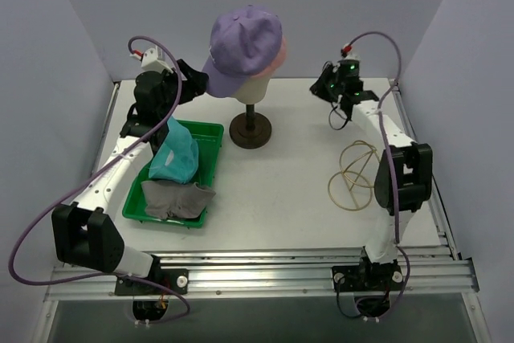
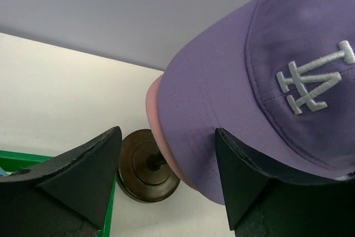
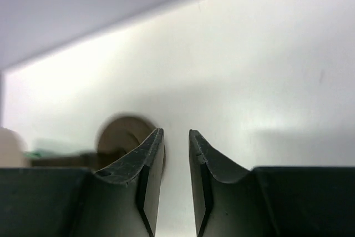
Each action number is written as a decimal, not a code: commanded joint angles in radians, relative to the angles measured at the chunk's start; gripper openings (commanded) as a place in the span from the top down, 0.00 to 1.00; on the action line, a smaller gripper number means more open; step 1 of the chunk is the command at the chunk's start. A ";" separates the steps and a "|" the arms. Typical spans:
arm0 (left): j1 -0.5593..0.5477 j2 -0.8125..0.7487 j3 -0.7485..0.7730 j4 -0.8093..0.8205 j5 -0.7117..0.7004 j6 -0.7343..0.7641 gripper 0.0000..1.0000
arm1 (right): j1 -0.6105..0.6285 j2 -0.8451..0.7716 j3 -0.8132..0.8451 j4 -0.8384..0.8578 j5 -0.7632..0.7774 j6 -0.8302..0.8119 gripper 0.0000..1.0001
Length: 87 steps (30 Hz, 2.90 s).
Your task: Stack the hats
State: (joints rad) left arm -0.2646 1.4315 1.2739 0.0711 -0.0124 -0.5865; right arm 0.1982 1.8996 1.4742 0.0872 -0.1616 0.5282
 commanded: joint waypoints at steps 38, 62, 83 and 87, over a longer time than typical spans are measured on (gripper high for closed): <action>0.022 0.126 0.180 0.173 0.135 0.037 0.27 | 0.064 0.030 0.724 0.017 -0.273 -0.079 0.67; 0.013 0.122 0.188 0.170 0.132 0.033 0.27 | 0.069 -0.025 0.697 0.042 -0.269 -0.076 0.67; 0.010 0.122 0.182 0.179 0.129 0.031 0.27 | 0.098 0.013 0.706 -0.006 -0.291 -0.092 0.71; 0.007 0.126 0.186 0.180 0.129 0.031 0.27 | 0.106 0.016 0.699 -0.004 -0.296 -0.096 0.71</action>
State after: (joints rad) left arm -0.2428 1.5581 1.4017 0.1902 0.1005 -0.5632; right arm 0.2916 1.9285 2.1487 0.0467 -0.4286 0.4458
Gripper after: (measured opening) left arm 0.732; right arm 0.292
